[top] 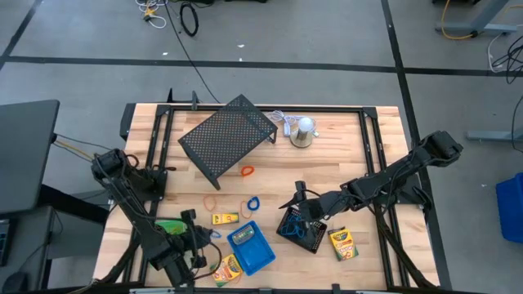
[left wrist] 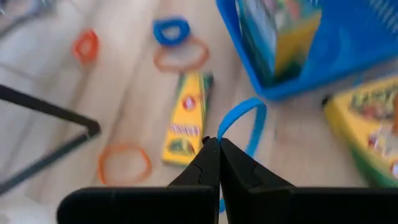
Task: Pick & Place Office Desk Supplies
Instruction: Put the blue rubber band into the black bin
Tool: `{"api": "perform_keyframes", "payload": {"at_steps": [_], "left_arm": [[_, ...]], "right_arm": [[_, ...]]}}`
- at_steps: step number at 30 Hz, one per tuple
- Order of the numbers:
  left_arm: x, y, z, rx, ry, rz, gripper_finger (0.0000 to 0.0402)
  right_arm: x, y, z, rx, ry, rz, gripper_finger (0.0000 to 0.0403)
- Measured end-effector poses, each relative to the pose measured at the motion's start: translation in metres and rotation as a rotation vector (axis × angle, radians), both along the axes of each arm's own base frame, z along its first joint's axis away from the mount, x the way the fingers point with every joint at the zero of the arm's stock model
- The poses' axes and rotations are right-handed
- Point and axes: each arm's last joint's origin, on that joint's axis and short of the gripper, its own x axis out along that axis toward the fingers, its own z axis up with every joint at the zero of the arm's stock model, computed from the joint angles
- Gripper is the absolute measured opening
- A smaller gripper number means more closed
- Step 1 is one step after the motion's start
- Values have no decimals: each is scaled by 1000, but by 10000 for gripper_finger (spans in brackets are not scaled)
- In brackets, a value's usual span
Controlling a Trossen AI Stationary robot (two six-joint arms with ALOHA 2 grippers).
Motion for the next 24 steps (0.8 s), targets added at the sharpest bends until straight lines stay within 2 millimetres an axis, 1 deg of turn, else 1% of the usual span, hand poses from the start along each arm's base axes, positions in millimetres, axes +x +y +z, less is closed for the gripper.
{"api": "perform_keyframes", "payload": {"at_steps": [6, 10, 14, 18, 21, 24], "left_arm": [[1, 7, 25, 97, -199, -26, 1], [10, 12, 38, 170, -282, -45, 1], [31, 18, 44, 247, -314, -60, 1], [57, 27, 50, 274, -310, -82, 1], [74, 34, 56, 286, -318, -106, 1], [89, 40, 62, 282, -332, -146, 1]], "right_arm": [[4, -3, 4, 17, -36, 64, 217], [9, -3, 6, 43, -90, 125, 217], [19, -5, 2, 65, -141, 169, 217], [31, -10, -7, 89, -173, 191, 217], [36, -13, -10, 113, -191, 194, 217], [36, -14, -10, 113, -194, 196, 217]]}}
